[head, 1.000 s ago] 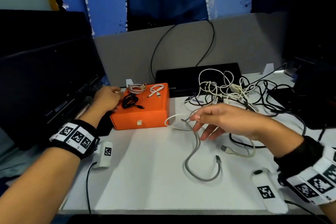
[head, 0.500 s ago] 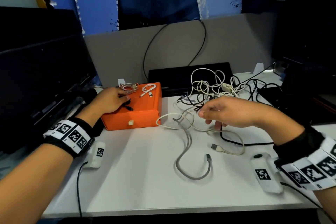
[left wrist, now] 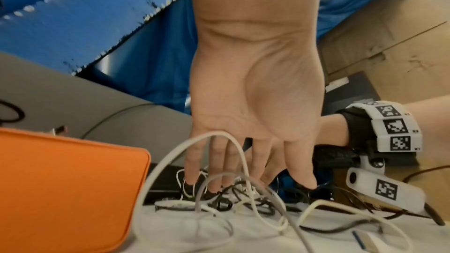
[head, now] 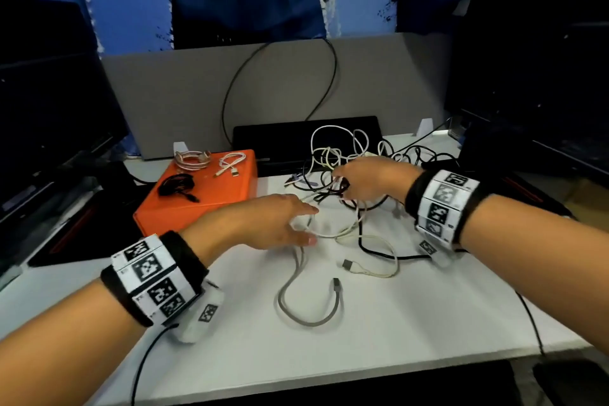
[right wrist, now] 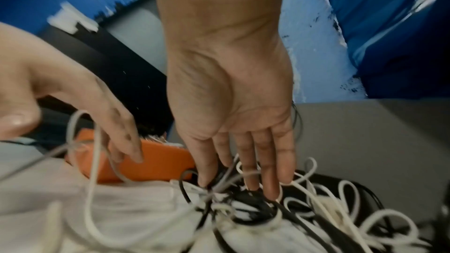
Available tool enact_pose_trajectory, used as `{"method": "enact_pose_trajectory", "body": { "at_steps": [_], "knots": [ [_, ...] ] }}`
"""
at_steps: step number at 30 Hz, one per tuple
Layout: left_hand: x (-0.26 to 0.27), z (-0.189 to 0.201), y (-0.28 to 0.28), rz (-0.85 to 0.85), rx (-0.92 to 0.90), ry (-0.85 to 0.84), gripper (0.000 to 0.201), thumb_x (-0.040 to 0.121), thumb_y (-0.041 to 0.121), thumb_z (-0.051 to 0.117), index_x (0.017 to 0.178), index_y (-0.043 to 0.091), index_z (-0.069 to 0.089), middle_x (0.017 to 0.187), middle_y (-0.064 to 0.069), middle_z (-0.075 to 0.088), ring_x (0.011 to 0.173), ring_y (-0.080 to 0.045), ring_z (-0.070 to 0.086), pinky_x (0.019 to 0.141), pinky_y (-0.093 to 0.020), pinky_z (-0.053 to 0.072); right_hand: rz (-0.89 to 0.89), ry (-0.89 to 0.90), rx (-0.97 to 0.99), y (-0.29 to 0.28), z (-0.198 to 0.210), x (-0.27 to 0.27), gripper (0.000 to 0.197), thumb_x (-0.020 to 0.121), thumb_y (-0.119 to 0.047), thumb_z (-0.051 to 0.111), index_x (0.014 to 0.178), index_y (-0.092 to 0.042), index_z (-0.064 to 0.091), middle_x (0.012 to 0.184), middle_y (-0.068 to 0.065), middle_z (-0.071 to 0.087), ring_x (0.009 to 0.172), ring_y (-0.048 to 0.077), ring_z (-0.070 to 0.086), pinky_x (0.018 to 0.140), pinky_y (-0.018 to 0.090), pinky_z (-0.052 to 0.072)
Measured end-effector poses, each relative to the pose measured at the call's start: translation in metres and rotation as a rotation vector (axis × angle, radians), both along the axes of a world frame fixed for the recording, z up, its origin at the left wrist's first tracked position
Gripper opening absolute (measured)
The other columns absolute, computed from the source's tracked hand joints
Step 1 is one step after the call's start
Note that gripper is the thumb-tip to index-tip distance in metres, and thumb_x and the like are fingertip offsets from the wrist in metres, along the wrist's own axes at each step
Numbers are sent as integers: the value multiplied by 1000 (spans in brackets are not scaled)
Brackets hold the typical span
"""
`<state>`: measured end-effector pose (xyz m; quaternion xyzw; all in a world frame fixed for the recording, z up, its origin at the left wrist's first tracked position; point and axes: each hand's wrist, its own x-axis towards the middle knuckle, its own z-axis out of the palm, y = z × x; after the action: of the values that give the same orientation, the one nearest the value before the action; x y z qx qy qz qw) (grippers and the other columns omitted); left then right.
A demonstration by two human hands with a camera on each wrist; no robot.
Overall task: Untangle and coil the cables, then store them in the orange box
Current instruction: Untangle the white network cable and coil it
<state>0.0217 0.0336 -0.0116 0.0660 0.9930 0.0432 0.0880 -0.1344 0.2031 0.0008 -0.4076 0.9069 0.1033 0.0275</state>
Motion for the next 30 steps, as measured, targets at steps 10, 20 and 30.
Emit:
{"method": "enact_pose_trajectory", "body": {
  "at_steps": [10,20,30],
  "knots": [
    [-69,-29,1,152,195,87,83,97,47,63,160,16,18,157,-9,44,137,-29,48,109,-33,42,81,-85,-429,6,1,-33,9,92,-23,64,99,-21,70,79,-13,62,75,11,60,68,26,49],
    [-62,-22,-5,78,320,417,13,104,32,56,97,22,53,88,2,63,78,-19,60,69,-39,49,-79,-66,-766,47,28,-60,13,99,-13,57,103,-14,69,87,-2,66,81,21,62,65,27,42],
    [-62,-27,-23,268,165,321,15,101,41,55,96,26,56,81,4,66,75,-20,65,70,-38,55,-180,-256,-611,75,81,-72,15,106,-26,55,113,-18,65,98,7,72,66,30,76,67,46,64]
  ]
}}
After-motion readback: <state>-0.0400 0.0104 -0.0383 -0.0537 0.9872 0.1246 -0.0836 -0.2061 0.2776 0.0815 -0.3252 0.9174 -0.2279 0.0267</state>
